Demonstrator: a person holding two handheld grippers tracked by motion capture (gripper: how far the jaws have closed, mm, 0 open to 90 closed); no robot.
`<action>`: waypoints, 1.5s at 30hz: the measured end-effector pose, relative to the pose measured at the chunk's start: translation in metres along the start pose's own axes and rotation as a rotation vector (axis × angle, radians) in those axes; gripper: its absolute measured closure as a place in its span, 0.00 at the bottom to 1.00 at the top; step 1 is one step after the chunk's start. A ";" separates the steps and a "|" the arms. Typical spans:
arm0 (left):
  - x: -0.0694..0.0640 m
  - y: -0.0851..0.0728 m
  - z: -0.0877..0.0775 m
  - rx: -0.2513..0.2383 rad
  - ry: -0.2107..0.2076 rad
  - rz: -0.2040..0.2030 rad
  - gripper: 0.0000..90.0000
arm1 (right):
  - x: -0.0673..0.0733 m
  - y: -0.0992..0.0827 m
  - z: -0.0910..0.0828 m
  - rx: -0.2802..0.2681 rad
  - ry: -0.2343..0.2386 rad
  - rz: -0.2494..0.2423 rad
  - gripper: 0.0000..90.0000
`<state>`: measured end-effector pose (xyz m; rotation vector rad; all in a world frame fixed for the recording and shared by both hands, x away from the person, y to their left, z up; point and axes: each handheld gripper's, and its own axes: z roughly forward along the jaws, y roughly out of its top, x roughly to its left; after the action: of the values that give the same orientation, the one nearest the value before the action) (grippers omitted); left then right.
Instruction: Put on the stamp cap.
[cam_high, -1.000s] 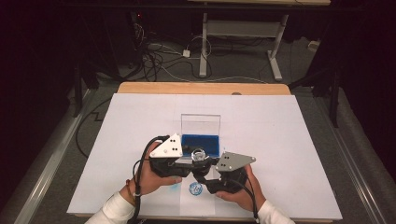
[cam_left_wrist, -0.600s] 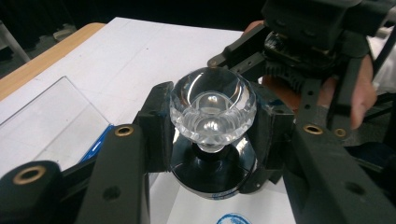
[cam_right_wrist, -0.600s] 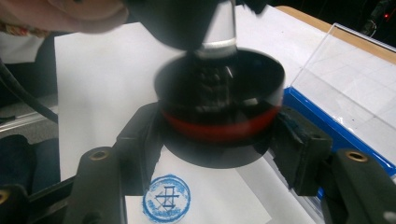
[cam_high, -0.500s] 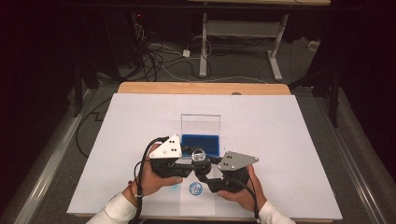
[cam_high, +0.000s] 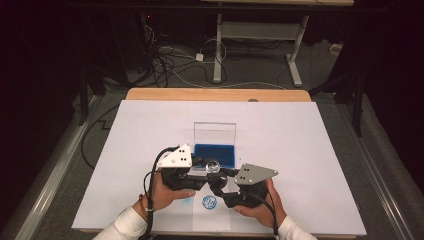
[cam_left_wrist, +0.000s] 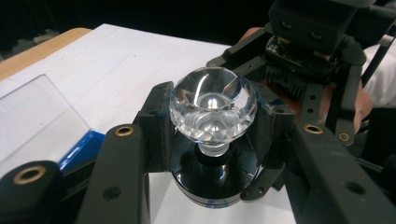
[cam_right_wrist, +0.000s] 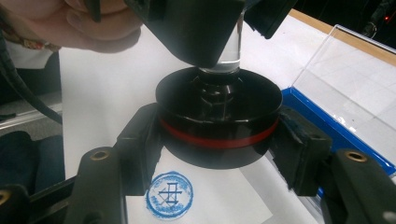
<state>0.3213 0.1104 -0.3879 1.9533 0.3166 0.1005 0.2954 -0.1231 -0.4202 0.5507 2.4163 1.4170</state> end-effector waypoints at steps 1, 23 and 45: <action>0.000 -0.001 0.000 -0.001 -0.003 -0.001 0.61 | 0.000 0.000 0.000 0.007 -0.004 -0.006 0.43; 0.001 -0.011 0.012 -0.003 -0.050 -0.107 0.61 | 0.002 -0.006 0.001 0.061 -0.031 -0.020 0.43; -0.017 0.001 0.017 0.120 0.027 0.107 0.80 | 0.003 0.001 -0.001 0.030 0.019 -0.010 0.43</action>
<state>0.3089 0.0907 -0.3927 2.0893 0.2399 0.1808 0.2924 -0.1218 -0.4192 0.5342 2.4551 1.3902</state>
